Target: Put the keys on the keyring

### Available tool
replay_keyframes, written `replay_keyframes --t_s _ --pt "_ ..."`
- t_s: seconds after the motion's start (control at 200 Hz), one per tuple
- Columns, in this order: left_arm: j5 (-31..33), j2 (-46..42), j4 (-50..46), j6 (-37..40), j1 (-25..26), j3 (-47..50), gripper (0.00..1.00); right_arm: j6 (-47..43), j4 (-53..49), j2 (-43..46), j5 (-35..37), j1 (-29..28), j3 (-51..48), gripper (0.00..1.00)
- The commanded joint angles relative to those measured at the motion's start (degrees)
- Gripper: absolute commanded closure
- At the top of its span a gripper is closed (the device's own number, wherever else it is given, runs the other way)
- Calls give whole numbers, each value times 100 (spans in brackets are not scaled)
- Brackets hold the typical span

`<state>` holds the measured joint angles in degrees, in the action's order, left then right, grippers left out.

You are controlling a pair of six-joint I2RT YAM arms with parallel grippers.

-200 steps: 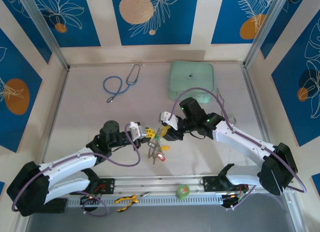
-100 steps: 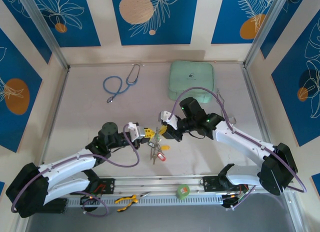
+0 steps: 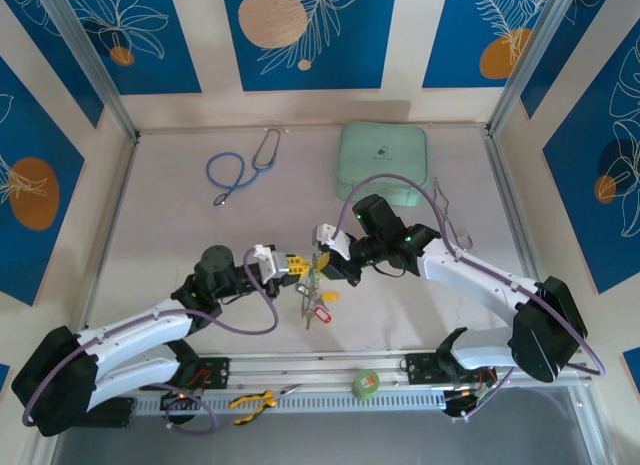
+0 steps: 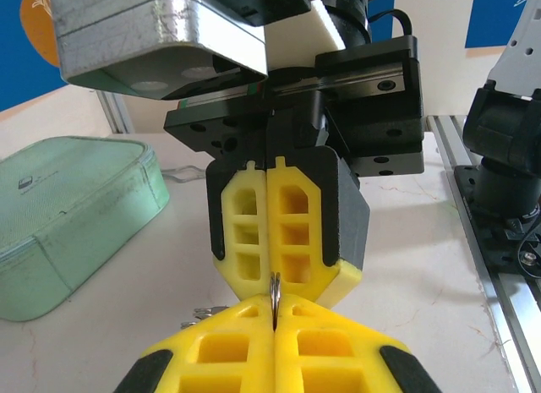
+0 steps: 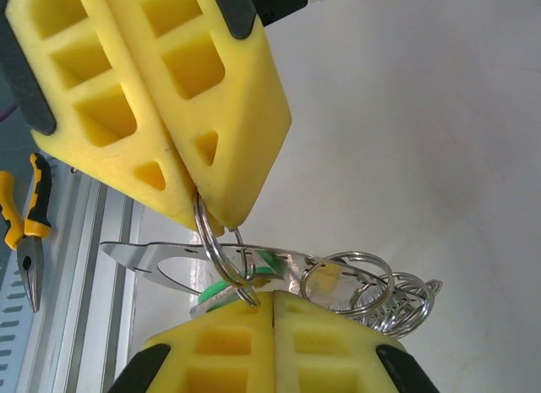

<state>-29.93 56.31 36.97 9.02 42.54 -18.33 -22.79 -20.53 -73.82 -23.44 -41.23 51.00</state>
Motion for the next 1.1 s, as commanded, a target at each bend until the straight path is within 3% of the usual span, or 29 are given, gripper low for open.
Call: replay_keyframes --t_s 0.0,0.19,0.39,0.605,1.095 --pt "-41 -47 346 -58 28 22 100 81 -18 127 -201 27 83 93" --pt "-53 -40 372 -58 27 31 100 8 -41 492 -25 151 -152 76" --pt "-96 -10 407 -62 30 13 100 -59 -82 550 -273 156 -126 71" --pt "-118 3 432 -77 26 5 100 -68 11 309 -272 74 4 71" --pt "-153 74 513 -75 27 -13 100 -33 85 237 -424 45 41 89"
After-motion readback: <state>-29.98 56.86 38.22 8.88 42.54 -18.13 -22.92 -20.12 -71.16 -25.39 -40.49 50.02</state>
